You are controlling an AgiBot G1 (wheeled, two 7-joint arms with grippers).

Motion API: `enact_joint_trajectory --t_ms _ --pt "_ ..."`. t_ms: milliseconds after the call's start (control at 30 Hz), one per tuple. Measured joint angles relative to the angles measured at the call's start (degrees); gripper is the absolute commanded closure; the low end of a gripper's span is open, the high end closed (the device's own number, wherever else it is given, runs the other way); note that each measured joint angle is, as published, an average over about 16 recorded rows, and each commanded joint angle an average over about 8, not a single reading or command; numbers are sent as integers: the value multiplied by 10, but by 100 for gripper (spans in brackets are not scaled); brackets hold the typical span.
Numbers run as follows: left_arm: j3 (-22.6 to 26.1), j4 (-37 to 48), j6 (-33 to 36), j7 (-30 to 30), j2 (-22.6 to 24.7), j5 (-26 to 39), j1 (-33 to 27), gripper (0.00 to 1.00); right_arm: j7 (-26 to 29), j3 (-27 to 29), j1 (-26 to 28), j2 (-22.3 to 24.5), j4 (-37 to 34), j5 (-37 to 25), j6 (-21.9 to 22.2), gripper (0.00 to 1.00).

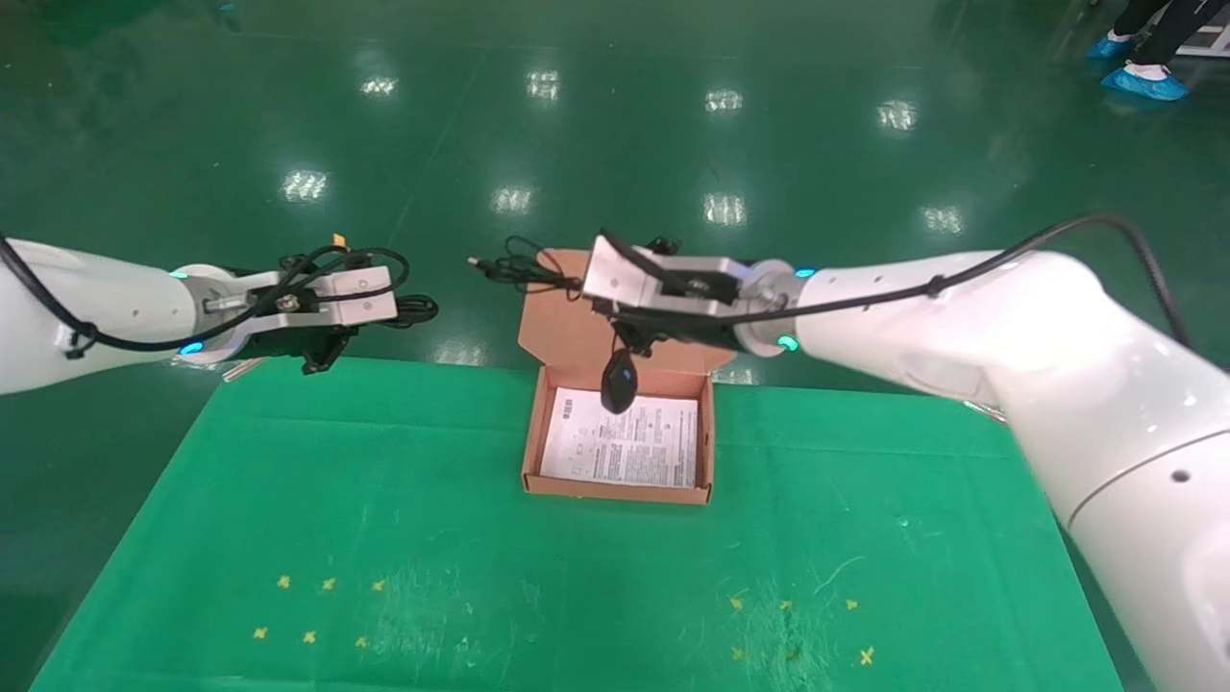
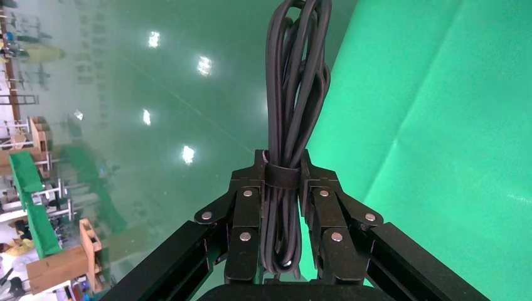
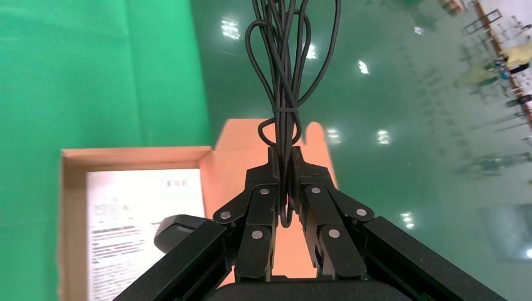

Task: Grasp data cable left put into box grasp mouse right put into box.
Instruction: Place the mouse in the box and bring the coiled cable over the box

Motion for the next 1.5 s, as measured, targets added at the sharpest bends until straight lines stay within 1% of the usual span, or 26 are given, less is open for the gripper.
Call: enact_joint_trajectory --t_ms 167,367,633,667,900,933,1100,1233,1367,1500 --pt "1 -11 6 -12 -3 8 3 100 4 -29 -12 -4 3 34 13 100" --pt "1 -19 8 -19 -4 12 5 100 23 -70 -28 -5 0 80 37 100" --pt "1 -23 10 -22 -5 15 6 100 61 -123 -48 -5 -33 127 68 100" --pt "1 -23 10 -22 -5 15 6 100 66 -129 -50 -5 -38 131 70 93" --pt "1 -25 10 -23 -5 15 7 100 91 -164 -55 -2 -64 145 79 5" --pt "2 -25 10 -23 -4 14 8 100 94 -168 -55 -1 -65 146 80 0" --pt "5 -25 6 -21 4 15 14 100 104 -180 -54 6 -60 148 81 0" --pt "10 -13 -6 -18 21 18 23 100 110 -183 -52 19 -47 150 81 0" --pt "18 11 -32 -10 49 22 35 100 117 -182 -49 42 -24 152 82 0" --pt "27 50 -75 4 88 26 50 100 128 -180 -47 79 9 152 85 0"
